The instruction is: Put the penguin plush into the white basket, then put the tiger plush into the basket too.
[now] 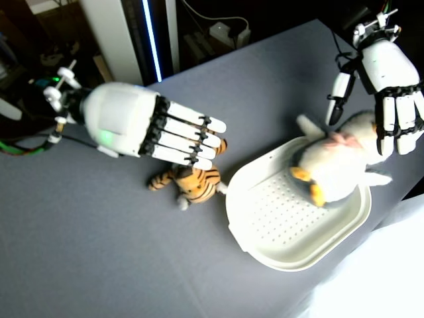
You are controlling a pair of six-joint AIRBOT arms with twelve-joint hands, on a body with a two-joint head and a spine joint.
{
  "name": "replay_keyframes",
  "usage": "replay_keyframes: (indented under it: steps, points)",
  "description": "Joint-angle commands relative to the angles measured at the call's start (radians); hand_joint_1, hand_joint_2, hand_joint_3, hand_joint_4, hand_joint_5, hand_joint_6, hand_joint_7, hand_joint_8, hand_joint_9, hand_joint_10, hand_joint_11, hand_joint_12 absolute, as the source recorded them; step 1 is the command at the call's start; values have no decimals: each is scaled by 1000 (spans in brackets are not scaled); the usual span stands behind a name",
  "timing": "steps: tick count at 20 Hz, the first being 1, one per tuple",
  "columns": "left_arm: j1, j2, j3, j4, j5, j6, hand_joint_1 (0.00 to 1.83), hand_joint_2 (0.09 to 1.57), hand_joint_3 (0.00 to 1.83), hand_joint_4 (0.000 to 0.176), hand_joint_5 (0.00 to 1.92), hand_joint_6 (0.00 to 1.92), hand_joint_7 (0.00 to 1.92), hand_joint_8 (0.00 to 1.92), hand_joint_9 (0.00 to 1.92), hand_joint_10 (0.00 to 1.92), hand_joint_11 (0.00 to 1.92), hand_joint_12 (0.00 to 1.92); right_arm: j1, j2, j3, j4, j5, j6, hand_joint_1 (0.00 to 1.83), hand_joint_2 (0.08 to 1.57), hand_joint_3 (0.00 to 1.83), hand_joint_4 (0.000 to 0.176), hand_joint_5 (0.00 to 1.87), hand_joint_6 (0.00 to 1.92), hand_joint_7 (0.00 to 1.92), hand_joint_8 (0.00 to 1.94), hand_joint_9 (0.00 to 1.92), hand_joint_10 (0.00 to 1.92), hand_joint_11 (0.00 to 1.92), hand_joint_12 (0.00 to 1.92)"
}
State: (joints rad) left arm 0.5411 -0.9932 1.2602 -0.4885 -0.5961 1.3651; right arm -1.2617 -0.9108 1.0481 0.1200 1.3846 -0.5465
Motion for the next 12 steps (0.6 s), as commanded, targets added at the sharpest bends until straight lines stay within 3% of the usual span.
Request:
replay_keyframes:
  steps: [1,3,5,6,7,8,9,10,11,12]
  points:
    - [-8,17,-22,45,-165,3,985,871,0,176,0,0,0,0,2,0,0,741,7,12,-8,3,148,9,818,1336,3,0,484,0,583,0,597,2,576,48]
    - [16,53,-81,77,-237,-5,970,858,0,176,0,0,0,0,0,0,0,781,4,27,-23,-16,151,9,823,1295,0,32,466,0,568,0,618,8,635,76]
    - [82,105,-157,145,-349,-74,939,852,0,176,0,0,0,0,0,0,0,708,-7,46,-43,-41,154,6,813,1248,0,36,473,0,569,0,648,7,680,123]
    - [126,141,-203,183,-421,-132,914,844,0,176,0,0,0,0,0,0,0,550,-19,62,-56,-53,154,-1,776,1229,5,49,452,0,546,3,662,2,610,368]
    - [169,166,-234,209,-482,-188,881,818,0,176,0,0,0,0,0,0,0,385,-36,76,-65,-61,153,-4,825,1178,11,48,418,0,534,1,647,0,488,616]
    - [210,183,-256,223,-544,-237,870,802,0,176,0,0,0,0,0,0,0,303,-66,83,-69,-63,153,-4,844,1151,2,49,399,0,539,0,646,0,411,735]
    - [273,200,-286,232,-633,-296,849,783,0,176,0,0,0,0,0,0,0,60,-109,93,-75,-64,150,-4,815,1111,1,68,361,0,501,0,618,0,366,802]
    - [312,206,-303,236,-696,-327,788,758,0,176,0,0,0,0,0,0,0,11,-122,96,-79,-66,131,-4,712,1109,0,76,307,0,438,0,605,0,398,882]
    - [340,211,-317,239,-740,-343,910,753,0,176,0,0,0,0,0,0,0,1,-127,96,-80,-68,99,-4,650,1112,0,76,275,0,382,1,573,0,340,944]
    - [371,217,-332,239,-788,-359,893,741,0,176,0,0,0,0,0,0,0,0,-128,94,-76,-68,50,-6,629,1095,0,76,281,5,371,1,562,0,319,954]
